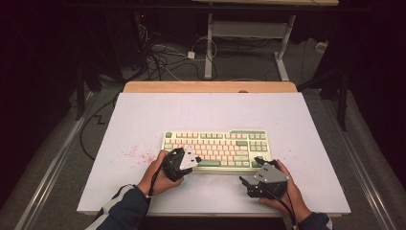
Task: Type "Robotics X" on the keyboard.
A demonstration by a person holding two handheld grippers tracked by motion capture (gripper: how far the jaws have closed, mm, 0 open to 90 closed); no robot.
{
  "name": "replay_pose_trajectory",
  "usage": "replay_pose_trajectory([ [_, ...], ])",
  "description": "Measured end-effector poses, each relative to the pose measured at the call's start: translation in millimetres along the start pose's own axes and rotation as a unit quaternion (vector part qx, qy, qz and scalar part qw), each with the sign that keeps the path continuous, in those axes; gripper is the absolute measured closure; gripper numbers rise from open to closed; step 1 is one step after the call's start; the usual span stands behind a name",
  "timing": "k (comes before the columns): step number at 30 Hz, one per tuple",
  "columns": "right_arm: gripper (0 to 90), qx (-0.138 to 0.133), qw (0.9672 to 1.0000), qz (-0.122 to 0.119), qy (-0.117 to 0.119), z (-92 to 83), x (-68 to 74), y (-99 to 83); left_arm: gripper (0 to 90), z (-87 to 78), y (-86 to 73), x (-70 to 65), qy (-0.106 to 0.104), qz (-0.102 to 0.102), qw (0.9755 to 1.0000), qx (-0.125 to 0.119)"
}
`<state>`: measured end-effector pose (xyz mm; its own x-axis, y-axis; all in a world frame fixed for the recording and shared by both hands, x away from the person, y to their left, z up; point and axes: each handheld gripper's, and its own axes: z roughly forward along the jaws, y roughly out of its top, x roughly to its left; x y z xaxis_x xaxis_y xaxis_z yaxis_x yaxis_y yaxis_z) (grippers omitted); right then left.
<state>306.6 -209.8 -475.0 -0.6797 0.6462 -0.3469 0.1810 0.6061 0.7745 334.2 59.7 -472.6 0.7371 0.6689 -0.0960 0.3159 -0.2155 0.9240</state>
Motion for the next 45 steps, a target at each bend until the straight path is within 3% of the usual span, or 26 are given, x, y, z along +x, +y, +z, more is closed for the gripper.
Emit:
replay_pose_trajectory([
  [8, 20.5, 0.001, 1.0, -0.003, 0.005, 0.6, 0.8, -0.3, 87.4, 4.7, -4.1, 2.7, 0.003, 0.004, 0.9999, 0.015],
  [9, 20.5, 0.004, 1.0, -0.003, 0.006, 1.1, 1.1, -0.4, 87.4, 5.4, -3.8, 2.2, 0.002, -0.002, 0.9999, 0.012],
  [12, 20.5, 0.006, 0.9999, -0.007, 0.008, 1.6, 2.5, -0.2, 87.4, 4.4, -2.4, -0.3, 0.004, 0.013, 0.9998, 0.014],
  [16, 20.5, 0.002, 1.0, -0.008, 0.006, 0.3, 1.9, 0.2, 85.8, -4.2, 7.4, 3.0, 0.005, -0.005, 0.9998, -0.017],
  [19, 20.5, -0.001, 1.0, -0.003, 0.0, -0.3, 0.4, 0.2, 84.9, -7.3, 8.7, 5.9, 0.009, -0.006, 0.9997, -0.024],
  [22, 20.7, -0.006, 1.0, 0.0, -0.005, -1.0, -0.7, 1.0, 80.4, -5.7, 8.3, 7.1, 0.014, -0.006, 0.9995, -0.028],
  [28, 20.6, -0.008, 0.9999, -0.001, -0.009, -2.0, -0.5, 1.4, 60.9, -5.8, 8.6, 6.5, 0.025, 0.0, 0.9985, -0.05],
  [30, 20.6, -0.009, 0.9999, 0.001, -0.01, -2.4, -0.9, 1.3, 51.0, -6.3, 8.3, 5.7, 0.025, -0.004, 0.9981, -0.056],
  [32, 20.7, -0.009, 0.9999, 0.002, -0.01, -2.4, -1.2, 1.2, 43.7, -5.3, 6.1, 3.9, 0.031, 0.005, 0.9976, -0.062],
  [37, 20.7, -0.007, 0.9999, 0.0, -0.008, -1.8, -0.9, 1.1, 24.2, -4.5, 6.2, 2.7, 0.036, -0.006, 0.9964, -0.077],
  [45, 20.7, -0.008, 0.9999, 0.003, -0.007, -2.4, -1.4, 0.7, 20.0, -13.2, 5.6, 6.6, 0.041, -0.009, 0.9955, -0.085],
])
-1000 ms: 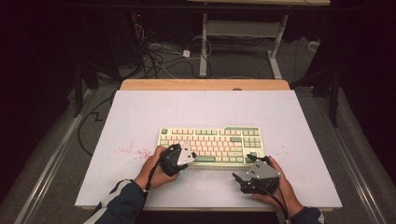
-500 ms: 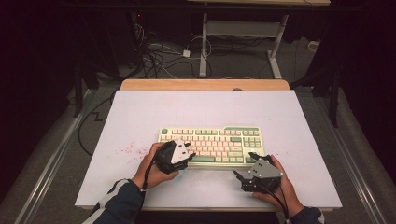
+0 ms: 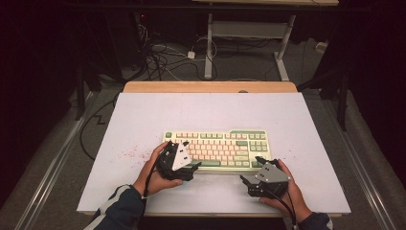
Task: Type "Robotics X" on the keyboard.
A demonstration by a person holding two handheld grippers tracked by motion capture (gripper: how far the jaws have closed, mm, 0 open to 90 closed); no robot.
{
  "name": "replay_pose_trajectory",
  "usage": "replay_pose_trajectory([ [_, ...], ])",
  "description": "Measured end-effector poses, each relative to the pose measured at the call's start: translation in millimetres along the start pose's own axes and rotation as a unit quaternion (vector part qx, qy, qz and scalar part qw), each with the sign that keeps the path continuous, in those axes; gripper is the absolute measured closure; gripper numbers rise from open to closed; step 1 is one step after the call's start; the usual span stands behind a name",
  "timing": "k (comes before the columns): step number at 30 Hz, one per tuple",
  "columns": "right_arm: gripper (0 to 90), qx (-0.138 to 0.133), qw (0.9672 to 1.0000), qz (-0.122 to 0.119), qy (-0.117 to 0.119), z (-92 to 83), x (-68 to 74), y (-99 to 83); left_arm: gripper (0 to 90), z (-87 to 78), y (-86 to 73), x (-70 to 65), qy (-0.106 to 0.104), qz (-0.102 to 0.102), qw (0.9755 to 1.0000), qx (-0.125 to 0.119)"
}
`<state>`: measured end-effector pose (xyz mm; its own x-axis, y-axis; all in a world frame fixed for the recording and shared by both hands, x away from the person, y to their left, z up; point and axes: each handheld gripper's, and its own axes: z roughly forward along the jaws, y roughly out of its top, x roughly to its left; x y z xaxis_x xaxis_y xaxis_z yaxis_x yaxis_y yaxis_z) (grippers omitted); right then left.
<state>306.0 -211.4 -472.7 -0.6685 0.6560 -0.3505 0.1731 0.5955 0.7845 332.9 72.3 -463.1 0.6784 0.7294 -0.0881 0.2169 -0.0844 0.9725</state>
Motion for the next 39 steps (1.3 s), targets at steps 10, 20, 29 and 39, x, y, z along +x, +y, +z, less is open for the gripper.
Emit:
replay_pose_trajectory([
  [10, 20.7, 0.0, 1.0, 0.0, -0.002, -0.7, -0.6, 0.2, 18.6, -14.5, -4.3, 12.5, 0.019, 0.009, 0.9998, 0.002],
  [20, 20.7, -0.002, 1.0, 0.006, -0.004, -1.6, -2.1, 0.2, 18.7, -31.4, -12.8, 21.9, 0.037, 0.01, 0.9993, 0.002],
  [29, 22.2, 0.004, 0.9998, 0.014, -0.011, -3.0, -7.0, -0.7, 18.6, -45.1, -22.1, 32.9, 0.047, -0.008, 0.9989, -0.005],
  [39, 39.0, -0.001, 0.9993, 0.037, 0.012, -8.4, -19.6, 1.9, 19.0, -58.4, -31.5, 46.4, 0.071, -0.016, 0.9973, 0.004],
])
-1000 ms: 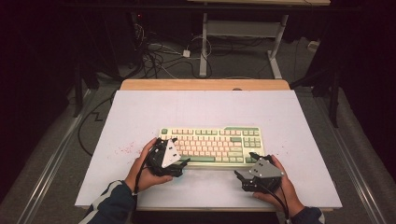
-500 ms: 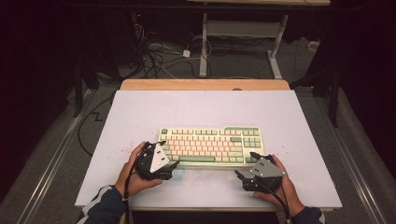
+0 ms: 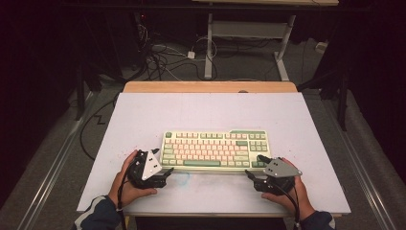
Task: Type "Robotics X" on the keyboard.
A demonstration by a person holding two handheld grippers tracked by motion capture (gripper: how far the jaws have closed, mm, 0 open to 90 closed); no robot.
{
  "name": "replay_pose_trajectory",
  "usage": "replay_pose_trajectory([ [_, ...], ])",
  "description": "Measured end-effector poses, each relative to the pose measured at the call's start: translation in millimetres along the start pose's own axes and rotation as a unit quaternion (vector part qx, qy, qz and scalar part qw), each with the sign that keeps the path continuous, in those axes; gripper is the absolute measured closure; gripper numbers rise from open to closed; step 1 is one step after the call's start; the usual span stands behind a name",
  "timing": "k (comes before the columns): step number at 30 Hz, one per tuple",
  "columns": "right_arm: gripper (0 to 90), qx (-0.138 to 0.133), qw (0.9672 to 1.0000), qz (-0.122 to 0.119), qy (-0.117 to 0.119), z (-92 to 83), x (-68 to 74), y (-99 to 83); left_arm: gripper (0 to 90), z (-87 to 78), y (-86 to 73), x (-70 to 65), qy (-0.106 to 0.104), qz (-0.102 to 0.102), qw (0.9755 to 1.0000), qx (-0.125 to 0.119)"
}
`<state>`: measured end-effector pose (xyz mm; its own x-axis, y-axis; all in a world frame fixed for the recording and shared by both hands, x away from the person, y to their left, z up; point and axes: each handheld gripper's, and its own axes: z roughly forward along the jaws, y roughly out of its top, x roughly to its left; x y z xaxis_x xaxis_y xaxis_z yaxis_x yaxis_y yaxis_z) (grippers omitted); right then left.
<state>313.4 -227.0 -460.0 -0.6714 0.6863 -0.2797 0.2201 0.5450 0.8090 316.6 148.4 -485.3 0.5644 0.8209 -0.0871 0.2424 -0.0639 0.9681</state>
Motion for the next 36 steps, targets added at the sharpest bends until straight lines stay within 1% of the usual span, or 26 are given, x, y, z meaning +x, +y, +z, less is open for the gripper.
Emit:
replay_pose_trajectory([
  [2, 46.0, 0.002, 1.0, 0.007, 0.002, 0.6, -2.8, 2.7, 19.0, -2.2, -2.0, 3.1, 0.004, -0.001, 1.0, 0.006],
  [3, 50.4, 0.002, 1.0, 0.009, 0.001, 0.9, -4.1, 5.0, 19.0, -3.2, -2.8, 4.1, 0.006, -0.004, 0.9999, 0.007],
  [5, 59.2, 0.001, 0.9999, 0.009, 0.009, 1.4, -6.8, 10.5, 19.0, -5.2, -4.7, 5.7, 0.011, -0.001, 0.9999, 0.011],
  [6, 63.9, -0.001, 0.9999, 0.009, 0.009, 2.3, -7.9, 13.4, 19.0, -6.3, -4.9, 6.7, 0.012, -0.001, 0.9999, 0.012],
  [9, 76.8, 0.002, 0.9997, 0.015, 0.017, 7.0, -12.3, 21.5, 19.1, -8.7, -6.0, 9.3, 0.017, -0.008, 0.9997, 0.012],
  [11, 83.6, 0.008, 0.9997, 0.012, 0.02, 11.8, -14.4, 25.7, 19.3, -9.4, -7.8, 10.7, 0.019, -0.01, 0.9996, 0.017],
  [13, 88.9, 0.013, 0.9994, 0.01, 0.03, 17.2, -15.5, 29.8, 19.3, -9.1, -9.2, 11.3, 0.02, -0.006, 0.9995, 0.024],
  [15, 90.0, 0.02, 0.9993, 0.002, 0.032, 23.7, -15.3, 34.3, 19.3, -8.6, -8.5, 10.9, 0.018, -0.01, 0.9995, 0.023],
  [18, 90.0, 0.029, 0.9987, -0.005, 0.04, 33.8, -14.0, 39.6, 19.4, -8.2, -8.9, 10.0, 0.018, -0.008, 0.9995, 0.024],
  [21, 90.0, 0.043, 0.9979, -0.009, 0.048, 42.9, -11.9, 39.9, 19.4, -8.1, -9.2, 10.3, 0.019, -0.007, 0.9994, 0.026],
  [23, 90.0, 0.049, 0.9974, -0.012, 0.052, 45.0, -11.1, 38.3, 19.5, -8.3, -9.5, 10.4, 0.018, -0.008, 0.9994, 0.027],
  [25, 90.0, 0.051, 0.997, -0.01, 0.057, 45.8, -10.7, 36.5, 19.6, -8.3, -9.6, 10.5, 0.02, -0.007, 0.9994, 0.028],
  [29, 90.0, 0.055, 0.9968, -0.011, 0.057, 47.0, -9.5, 33.7, 19.6, -8.1, -8.9, 10.4, 0.02, -0.006, 0.9994, 0.029],
  [31, 90.0, 0.057, 0.9969, -0.012, 0.053, 46.5, -10.7, 32.9, 19.7, -8.1, -8.6, 10.5, 0.02, -0.006, 0.9993, 0.03],
  [33, 90.0, 0.061, 0.9966, -0.01, 0.055, 47.2, -12.0, 31.1, 19.8, -7.9, -8.2, 10.2, 0.021, -0.006, 0.9993, 0.03],
  [34, 90.0, 0.059, 0.9968, -0.006, 0.053, 47.5, -11.5, 29.5, 21.1, -8.1, -7.5, 10.1, 0.022, -0.007, 0.9993, 0.03],
  [35, 90.0, 0.057, 0.9969, -0.005, 0.054, 47.5, -12.0, 28.7, 23.8, -8.6, -6.4, 9.8, 0.019, -0.011, 0.9993, 0.029],
  [36, 90.0, 0.057, 0.9969, -0.005, 0.054, 47.3, -12.3, 28.7, 27.0, -9.6, -5.2, 9.6, 0.016, -0.011, 0.9993, 0.031],
])
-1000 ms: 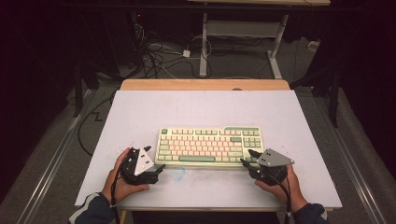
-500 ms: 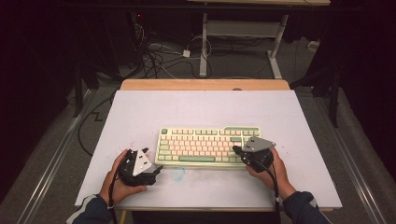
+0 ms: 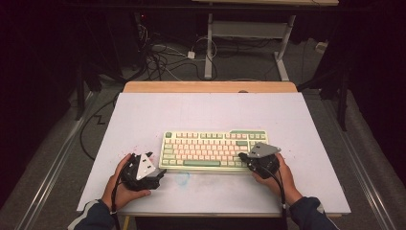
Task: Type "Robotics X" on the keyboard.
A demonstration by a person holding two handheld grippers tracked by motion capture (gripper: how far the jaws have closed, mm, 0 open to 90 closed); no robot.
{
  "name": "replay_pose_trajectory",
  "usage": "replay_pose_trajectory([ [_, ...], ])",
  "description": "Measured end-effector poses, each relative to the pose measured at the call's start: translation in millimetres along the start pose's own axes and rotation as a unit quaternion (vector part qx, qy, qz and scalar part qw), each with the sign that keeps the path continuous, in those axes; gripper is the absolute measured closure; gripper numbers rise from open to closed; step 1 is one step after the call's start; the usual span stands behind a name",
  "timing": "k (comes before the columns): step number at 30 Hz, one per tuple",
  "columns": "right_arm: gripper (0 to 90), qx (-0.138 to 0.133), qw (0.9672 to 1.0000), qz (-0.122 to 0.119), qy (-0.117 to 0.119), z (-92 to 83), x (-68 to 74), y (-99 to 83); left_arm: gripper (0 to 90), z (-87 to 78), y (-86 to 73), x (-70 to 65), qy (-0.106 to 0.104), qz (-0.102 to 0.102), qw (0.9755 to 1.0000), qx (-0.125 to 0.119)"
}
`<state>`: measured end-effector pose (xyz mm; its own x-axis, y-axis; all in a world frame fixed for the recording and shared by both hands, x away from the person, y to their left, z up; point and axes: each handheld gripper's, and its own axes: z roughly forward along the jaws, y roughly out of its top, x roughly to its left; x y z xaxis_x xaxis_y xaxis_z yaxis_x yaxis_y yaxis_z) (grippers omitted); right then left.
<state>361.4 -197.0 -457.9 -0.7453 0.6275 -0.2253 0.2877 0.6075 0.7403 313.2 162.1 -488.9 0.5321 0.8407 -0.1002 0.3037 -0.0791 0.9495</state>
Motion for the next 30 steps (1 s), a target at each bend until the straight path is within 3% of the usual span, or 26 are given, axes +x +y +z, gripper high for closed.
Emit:
replay_pose_trajectory([
  [3, 90.0, -0.001, 1.0, 0.005, 0.001, -0.4, -0.3, -1.1, 36.5, -2.5, 2.7, -0.4, 0.0, 0.007, 1.0, 0.004],
  [9, 90.0, -0.006, 1.0, 0.004, -0.003, -0.6, 0.6, -2.9, 62.4, -7.3, 10.0, 3.8, -0.013, -0.017, 0.9997, 0.011],
  [17, 90.0, -0.01, 0.9999, 0.003, -0.004, -0.5, 1.1, -4.0, 87.1, -7.6, 11.8, 10.1, -0.015, -0.025, 0.9993, 0.022],
  [30, 90.0, -0.012, 0.9999, 0.0, -0.01, -0.5, 2.9, -4.6, 87.1, -10.1, 18.3, 4.1, -0.019, -0.012, 0.9994, 0.028],
])
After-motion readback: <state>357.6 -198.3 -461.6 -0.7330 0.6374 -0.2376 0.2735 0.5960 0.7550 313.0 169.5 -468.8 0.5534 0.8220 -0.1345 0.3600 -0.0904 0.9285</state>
